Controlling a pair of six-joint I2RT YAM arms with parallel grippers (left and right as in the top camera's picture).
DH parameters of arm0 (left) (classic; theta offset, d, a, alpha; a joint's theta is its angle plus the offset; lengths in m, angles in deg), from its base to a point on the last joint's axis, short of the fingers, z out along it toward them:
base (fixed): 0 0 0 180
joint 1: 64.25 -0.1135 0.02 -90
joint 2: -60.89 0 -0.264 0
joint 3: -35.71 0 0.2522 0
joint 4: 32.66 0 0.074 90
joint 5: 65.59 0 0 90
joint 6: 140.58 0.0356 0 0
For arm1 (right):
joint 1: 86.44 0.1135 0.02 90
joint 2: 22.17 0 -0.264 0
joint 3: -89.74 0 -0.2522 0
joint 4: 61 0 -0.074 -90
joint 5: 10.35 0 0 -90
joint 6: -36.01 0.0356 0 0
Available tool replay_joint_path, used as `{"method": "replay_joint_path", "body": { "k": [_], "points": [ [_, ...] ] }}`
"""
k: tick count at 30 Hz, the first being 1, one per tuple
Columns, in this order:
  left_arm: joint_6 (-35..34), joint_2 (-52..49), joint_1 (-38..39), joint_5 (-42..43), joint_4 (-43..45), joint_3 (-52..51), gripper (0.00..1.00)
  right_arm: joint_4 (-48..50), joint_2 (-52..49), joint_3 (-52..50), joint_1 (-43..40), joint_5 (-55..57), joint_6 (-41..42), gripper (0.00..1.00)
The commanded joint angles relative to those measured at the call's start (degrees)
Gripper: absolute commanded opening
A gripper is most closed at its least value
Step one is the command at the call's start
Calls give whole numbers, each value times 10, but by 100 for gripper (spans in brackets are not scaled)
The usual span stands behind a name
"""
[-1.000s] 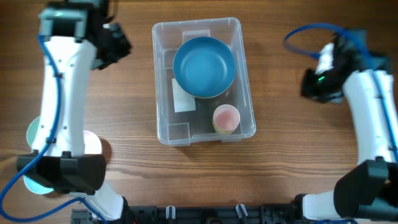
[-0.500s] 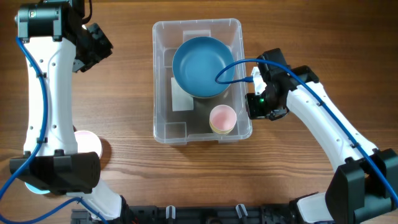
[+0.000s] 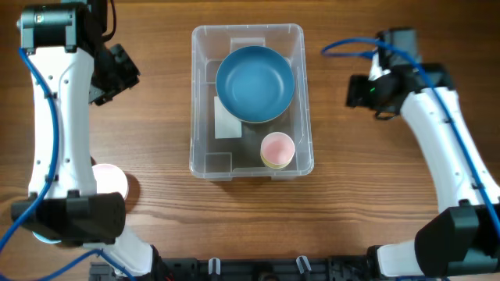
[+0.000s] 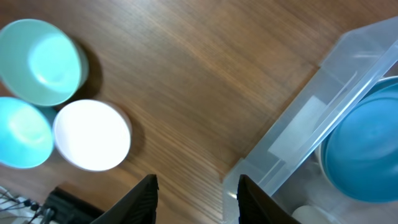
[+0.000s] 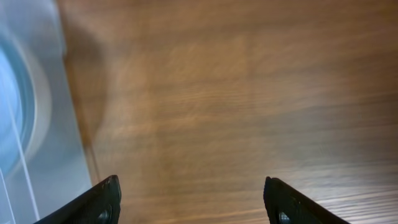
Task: Pack container
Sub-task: 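Move the left gripper to the pink bowl and grasp its rim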
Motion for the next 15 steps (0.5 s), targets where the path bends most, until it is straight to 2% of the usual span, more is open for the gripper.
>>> {"method": "replay_joint_path", "body": {
  "k": [1,3,5,7,8,11,13,15],
  "points": [
    [-13,139,-3,-5,-3,-36,44,-12,4,13,-20,-8,-16,75],
    [-18,228,-3,-5,-3,-82,46,-13,4,13,-21,-9,-16,75],
    [-23,331,-3,-6,2,-154,56,-14,4,13,-19,-14,-16,76],
    [-47,393,-3,-14,18,-223,62,-14,4,13,-19,-14,-16,79],
    [-67,424,-3,-27,40,-280,73,-14,4,13,-19,-14,-16,79],
    [-80,437,-3,-33,129,-431,80,-16,4,13,-19,-14,-19,80],
    [-93,412,-12,-34,191,-519,81,-18,4,13,-19,-14,-19,80],
    [-111,364,-53,-24,256,-589,83,-21,4,13,-19,-14,-26,80]
  ]
}}
